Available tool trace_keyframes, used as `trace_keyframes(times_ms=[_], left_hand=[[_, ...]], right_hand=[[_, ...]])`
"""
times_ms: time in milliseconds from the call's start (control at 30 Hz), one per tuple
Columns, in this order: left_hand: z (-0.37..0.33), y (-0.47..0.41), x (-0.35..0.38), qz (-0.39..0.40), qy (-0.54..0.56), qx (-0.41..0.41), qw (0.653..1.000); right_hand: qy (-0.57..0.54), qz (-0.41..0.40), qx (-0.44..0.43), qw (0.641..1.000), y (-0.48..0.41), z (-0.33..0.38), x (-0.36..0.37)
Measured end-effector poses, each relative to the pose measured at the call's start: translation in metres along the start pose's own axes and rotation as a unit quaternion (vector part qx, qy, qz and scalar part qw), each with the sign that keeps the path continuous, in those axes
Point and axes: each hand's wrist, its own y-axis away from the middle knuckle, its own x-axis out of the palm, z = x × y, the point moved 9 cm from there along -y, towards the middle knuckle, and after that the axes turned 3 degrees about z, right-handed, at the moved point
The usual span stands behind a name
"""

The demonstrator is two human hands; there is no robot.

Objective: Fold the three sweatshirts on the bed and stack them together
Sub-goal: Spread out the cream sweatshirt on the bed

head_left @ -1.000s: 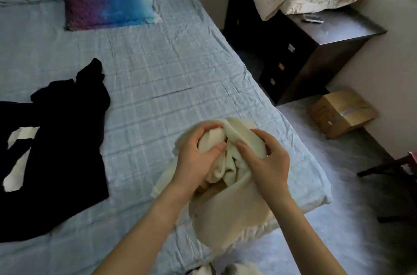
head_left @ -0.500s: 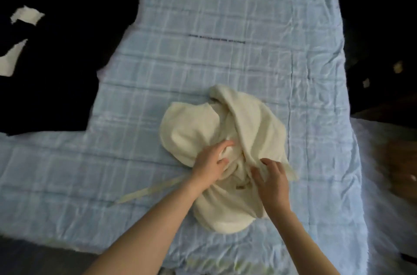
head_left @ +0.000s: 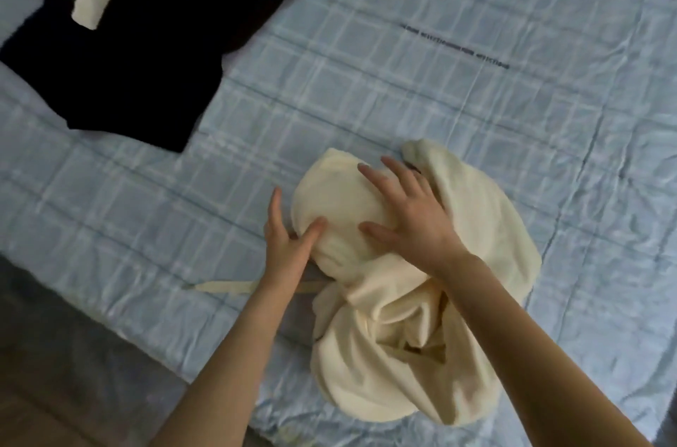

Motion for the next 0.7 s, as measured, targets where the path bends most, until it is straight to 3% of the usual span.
trace_keyframes(times_ms=[67,100,233,400,533,700], left_hand=[[0.001,-0.01,0.012,0.04,0.061,-0.006,0.997],[-0.006,-0.014,0.016,0.046,0.057,0.016,0.997],[-0.058,-0.027,0.027,0.077,0.012,0.129,0.989],[-0.156,-0.034,0.075,0.157,0.002,0.26,0.953],[-0.243,-0.051,0.117,0.186,0.012,0.321,0.929],[-0.378,-0.082,0.167,0.183,0.015,0.429,0.885]], right_hand=[[-0.067,0.068,0.016,0.995,-0.026,-0.006,0.023],[-0.103,0.062,0.016,0.993,-0.032,-0.008,0.026],[-0.192,-0.092,0.037,0.976,-0.029,-0.021,-0.009],[-0.313,-0.226,0.059,0.92,-0.031,-0.026,-0.097],[-0.326,-0.303,0.038,0.895,-0.052,-0.021,-0.183],[-0.289,-0.455,0.012,0.842,-0.082,-0.036,-0.303]])
